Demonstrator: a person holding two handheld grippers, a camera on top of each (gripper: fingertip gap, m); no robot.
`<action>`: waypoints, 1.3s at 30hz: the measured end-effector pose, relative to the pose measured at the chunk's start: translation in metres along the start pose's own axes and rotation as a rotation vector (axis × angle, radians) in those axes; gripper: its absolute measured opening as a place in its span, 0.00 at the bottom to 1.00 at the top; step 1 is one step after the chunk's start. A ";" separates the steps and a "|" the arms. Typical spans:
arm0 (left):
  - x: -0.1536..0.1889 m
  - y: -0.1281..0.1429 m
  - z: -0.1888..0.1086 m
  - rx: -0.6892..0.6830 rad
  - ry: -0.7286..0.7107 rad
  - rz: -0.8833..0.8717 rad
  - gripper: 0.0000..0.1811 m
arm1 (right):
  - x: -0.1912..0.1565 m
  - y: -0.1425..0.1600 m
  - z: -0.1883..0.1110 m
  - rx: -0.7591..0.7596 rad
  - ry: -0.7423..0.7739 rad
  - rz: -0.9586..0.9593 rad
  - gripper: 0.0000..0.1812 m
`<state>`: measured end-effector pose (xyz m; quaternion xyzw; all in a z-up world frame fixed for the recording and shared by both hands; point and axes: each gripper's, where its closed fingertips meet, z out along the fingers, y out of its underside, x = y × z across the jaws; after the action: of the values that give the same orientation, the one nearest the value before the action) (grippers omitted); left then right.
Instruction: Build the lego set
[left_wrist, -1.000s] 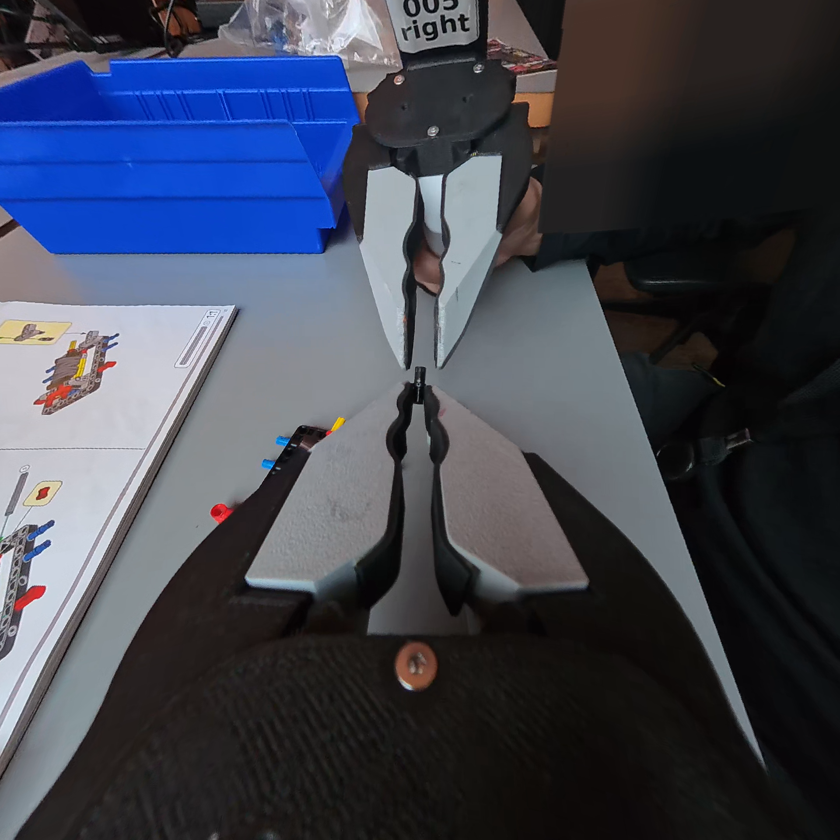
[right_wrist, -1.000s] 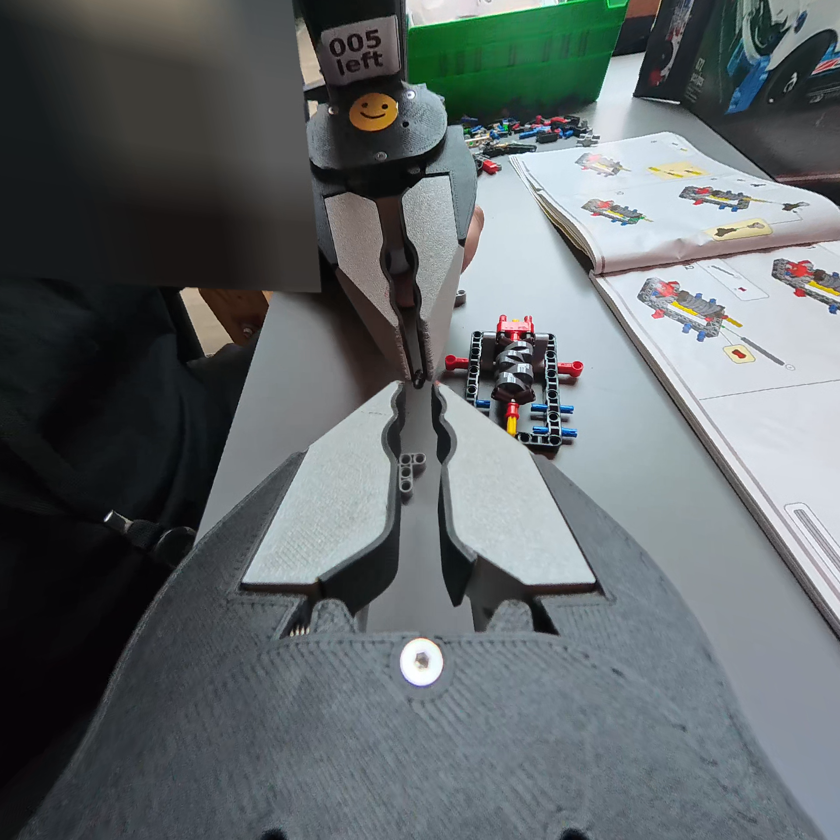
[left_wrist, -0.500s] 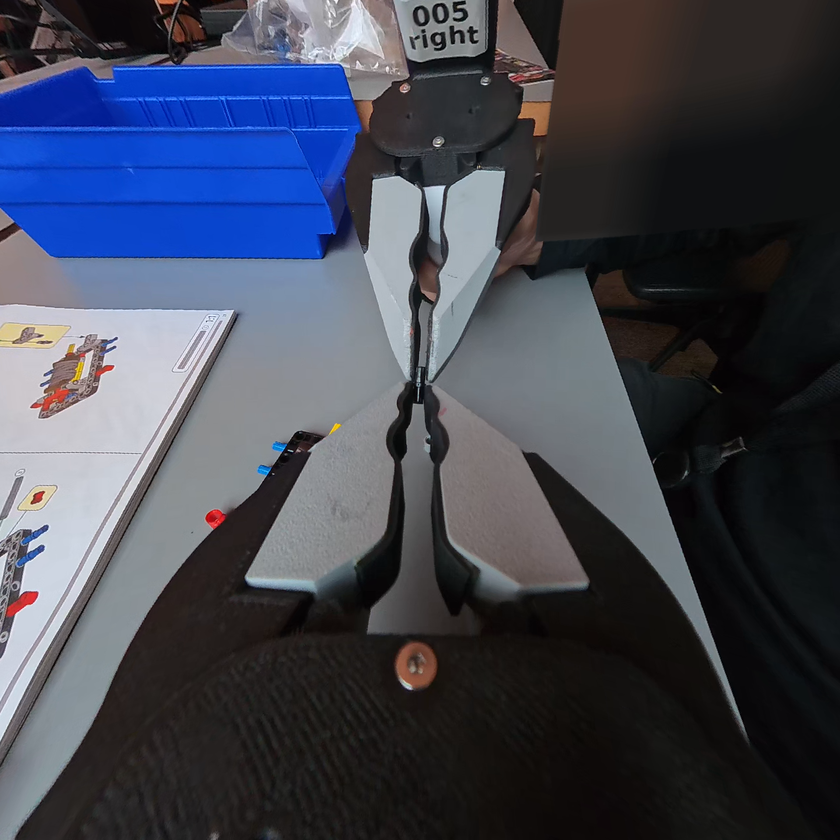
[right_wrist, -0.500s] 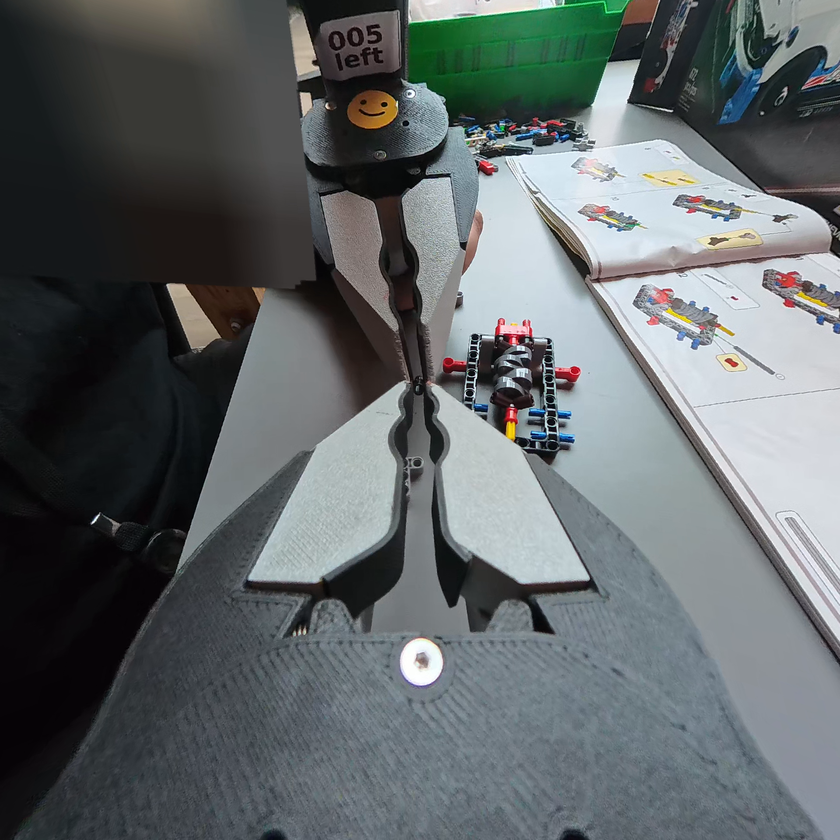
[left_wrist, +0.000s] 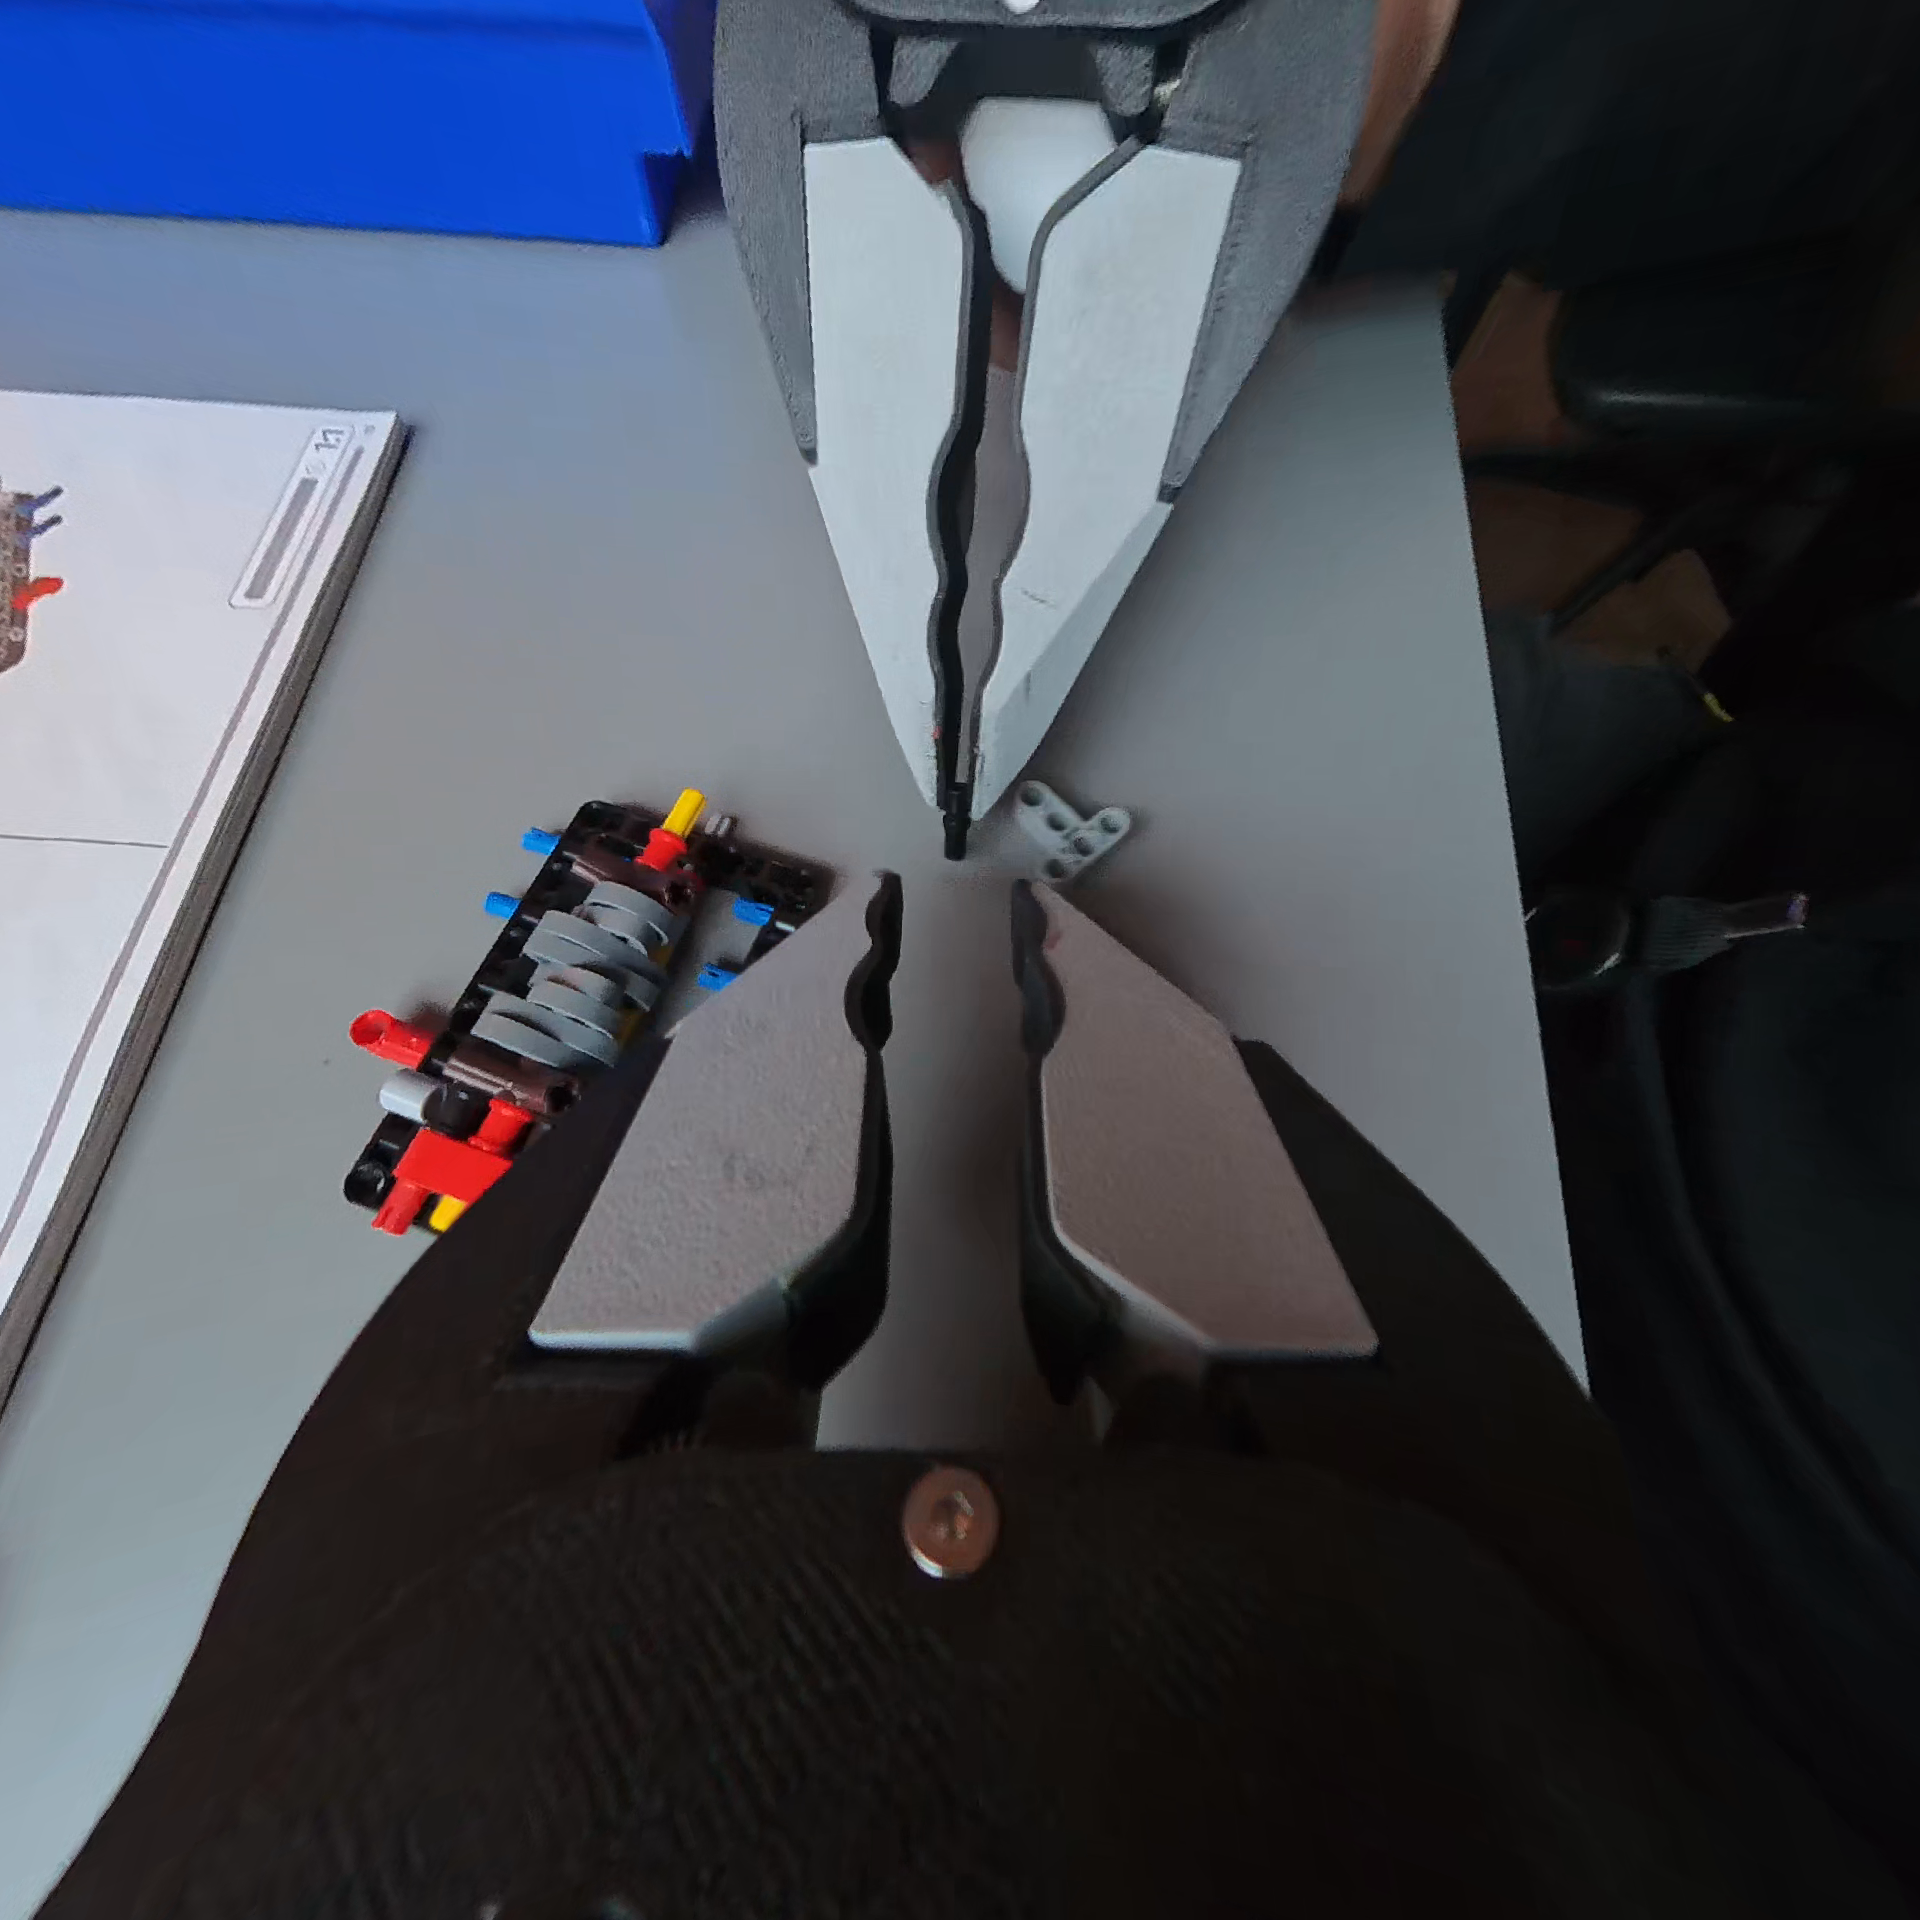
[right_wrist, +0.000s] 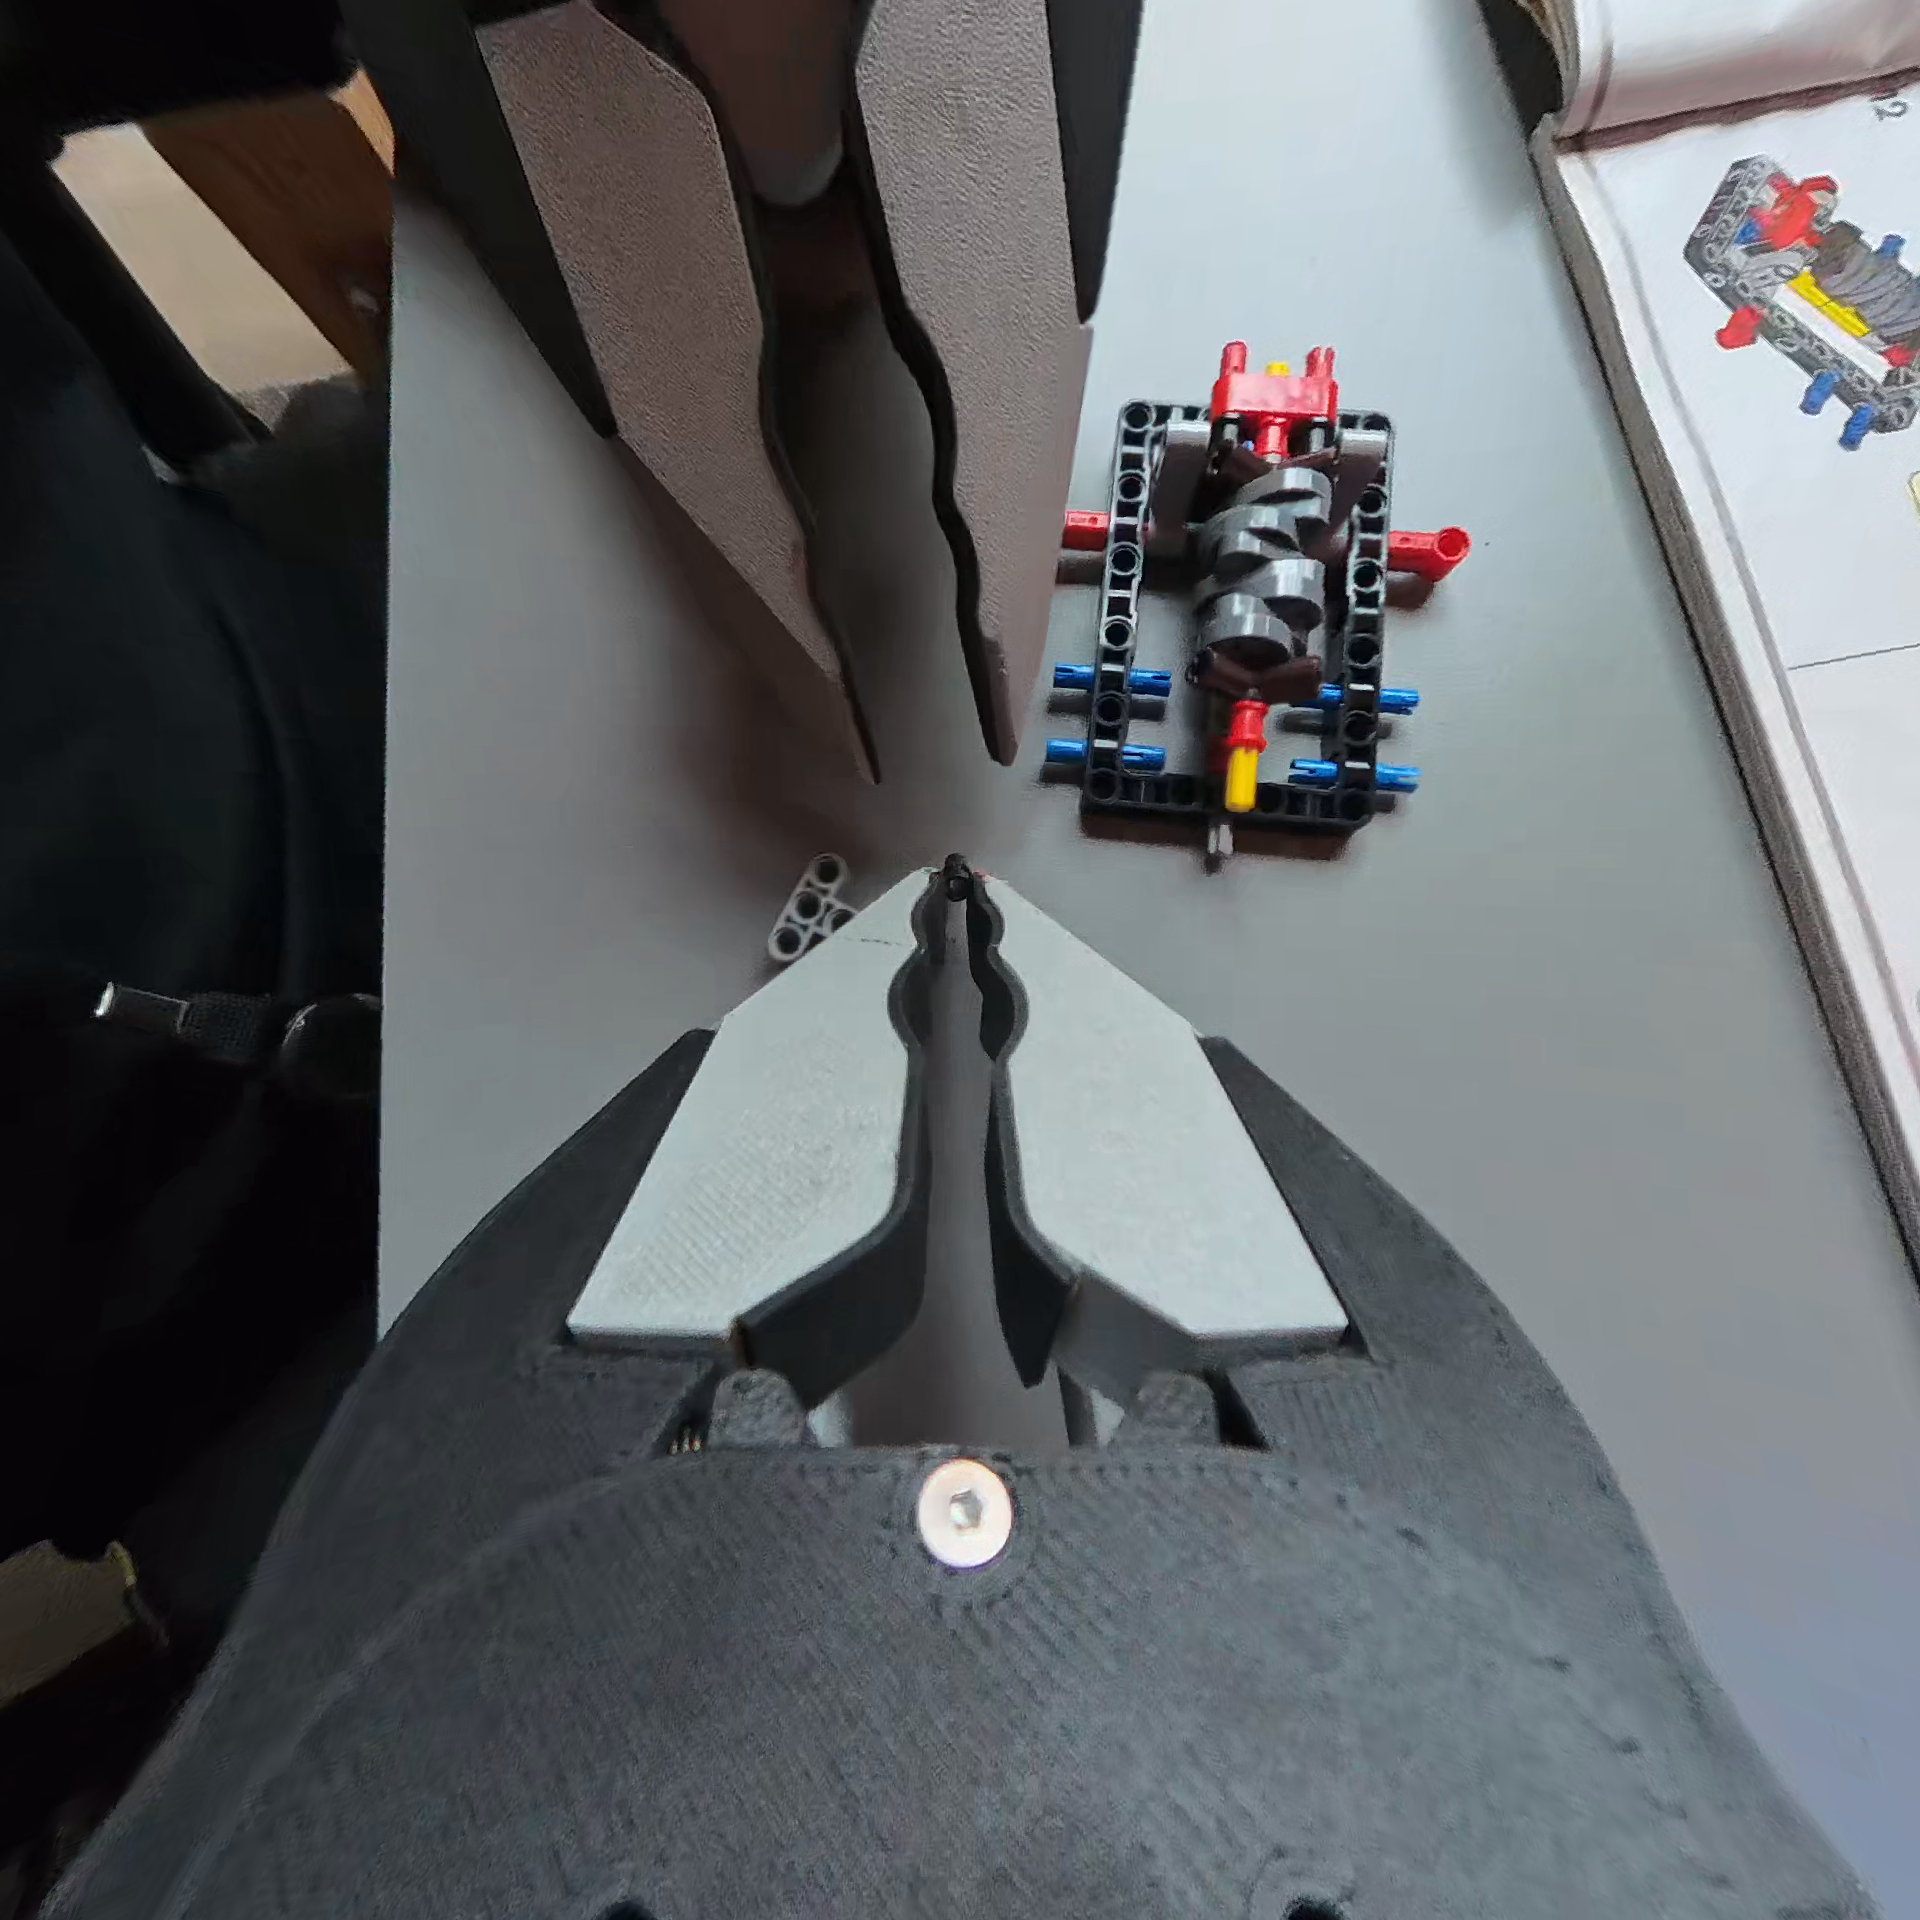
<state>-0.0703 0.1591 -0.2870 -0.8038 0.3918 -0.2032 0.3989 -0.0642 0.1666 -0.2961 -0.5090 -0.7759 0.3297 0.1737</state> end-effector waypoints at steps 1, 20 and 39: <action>-0.001 0.002 0.002 -0.018 -0.013 -0.006 0.10 | -0.001 -0.001 0.000 -0.022 0.008 -0.009 0.00; 0.040 0.006 0.023 -0.127 0.049 0.038 0.09 | -0.037 0.014 -0.031 -0.057 0.043 0.089 0.00; 0.036 0.002 0.029 -0.125 0.187 0.139 0.04 | -0.037 0.013 -0.023 -0.252 0.056 0.093 0.00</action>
<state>-0.0308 0.1439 -0.3054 -0.7756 0.4938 -0.2242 0.3230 -0.0256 0.1441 -0.2863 -0.5713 -0.7816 0.2229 0.1145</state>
